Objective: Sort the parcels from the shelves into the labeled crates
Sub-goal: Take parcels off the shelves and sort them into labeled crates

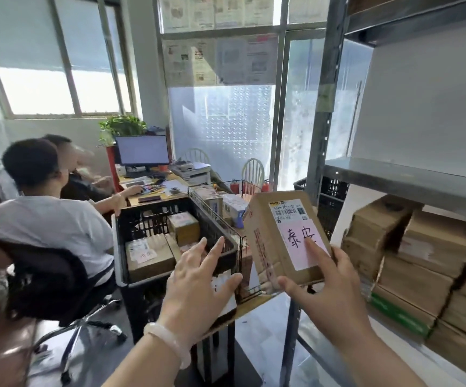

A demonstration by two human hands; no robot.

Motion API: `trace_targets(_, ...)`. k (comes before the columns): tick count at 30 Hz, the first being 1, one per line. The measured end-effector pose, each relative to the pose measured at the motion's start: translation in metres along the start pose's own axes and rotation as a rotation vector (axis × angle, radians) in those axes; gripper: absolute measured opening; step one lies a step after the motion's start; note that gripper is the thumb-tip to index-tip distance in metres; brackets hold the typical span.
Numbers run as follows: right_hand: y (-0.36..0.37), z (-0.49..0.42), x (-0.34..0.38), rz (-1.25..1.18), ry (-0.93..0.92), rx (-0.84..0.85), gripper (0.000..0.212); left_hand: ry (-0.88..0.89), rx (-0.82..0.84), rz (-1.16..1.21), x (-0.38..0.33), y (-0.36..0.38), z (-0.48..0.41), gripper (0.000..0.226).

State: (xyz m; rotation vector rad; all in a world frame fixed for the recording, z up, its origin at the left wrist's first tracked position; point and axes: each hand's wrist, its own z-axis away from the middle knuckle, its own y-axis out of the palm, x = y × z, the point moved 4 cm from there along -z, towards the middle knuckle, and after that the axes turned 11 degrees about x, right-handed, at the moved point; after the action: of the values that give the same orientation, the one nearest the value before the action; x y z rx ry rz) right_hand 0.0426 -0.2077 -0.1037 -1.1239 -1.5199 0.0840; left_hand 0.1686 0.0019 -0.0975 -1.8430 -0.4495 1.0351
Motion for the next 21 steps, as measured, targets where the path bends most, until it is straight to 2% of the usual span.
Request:
trace_targets(6, 0.028, -0.075, 0.004, -0.015, -0.043, -0.014, 0.093, -0.031, 0.014, -0.048, 0.039, 0.004, -0.035, 0.075)
trace_targets(13, 0.081, -0.192, 0.001, 0.061, -0.080, 0.055, 0.093, -0.076, 0.012, -0.050, 0.070, 0.011, -0.105, 0.074)
trace_targets(21, 0.144, -0.334, -0.039, 0.163, -0.029, 0.302, 0.093, -0.158, 0.019, -0.074, 0.087, 0.022, -0.215, 0.071)
